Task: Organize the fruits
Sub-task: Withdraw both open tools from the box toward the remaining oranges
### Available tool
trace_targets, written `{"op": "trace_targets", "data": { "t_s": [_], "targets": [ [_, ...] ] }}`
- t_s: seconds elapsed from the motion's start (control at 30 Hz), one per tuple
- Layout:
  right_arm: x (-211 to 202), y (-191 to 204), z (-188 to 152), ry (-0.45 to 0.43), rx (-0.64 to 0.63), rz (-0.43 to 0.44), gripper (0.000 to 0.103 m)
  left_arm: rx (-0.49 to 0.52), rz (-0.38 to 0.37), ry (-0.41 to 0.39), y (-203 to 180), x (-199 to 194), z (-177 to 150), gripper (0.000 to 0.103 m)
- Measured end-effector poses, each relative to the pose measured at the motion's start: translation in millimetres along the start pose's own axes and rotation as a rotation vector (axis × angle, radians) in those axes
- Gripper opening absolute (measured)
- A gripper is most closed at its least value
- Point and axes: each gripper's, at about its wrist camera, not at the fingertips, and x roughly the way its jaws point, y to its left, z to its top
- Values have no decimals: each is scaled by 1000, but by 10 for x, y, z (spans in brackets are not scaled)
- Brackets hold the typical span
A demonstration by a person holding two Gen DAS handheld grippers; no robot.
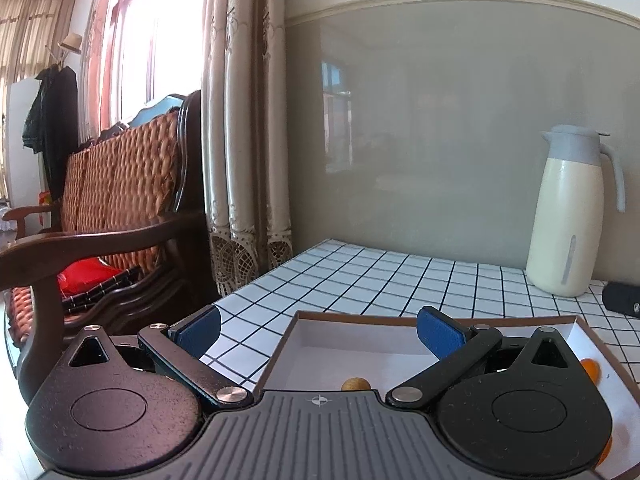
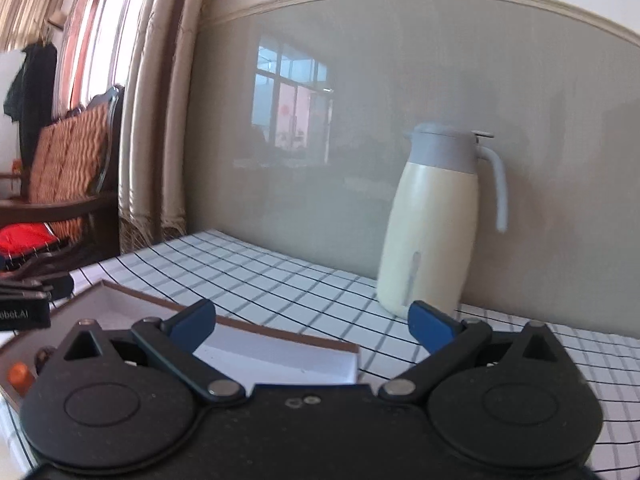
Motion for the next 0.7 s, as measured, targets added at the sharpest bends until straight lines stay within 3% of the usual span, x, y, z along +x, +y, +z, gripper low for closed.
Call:
{"op": "trace_targets", "data": {
  "t_s": [0.13, 0.37, 0.7],
  "targets": [
    [-93, -164, -12, 25, 40, 33, 97, 4, 9, -50, -102, -133, 10, 103],
    [-264, -469, -123, 34, 70, -45, 97, -28, -85, -80, -329, -287, 48, 103],
    [-286, -1202, -478, 133, 75, -271, 96, 39, -199, -90, -925, -403, -17, 103]
  ]
}}
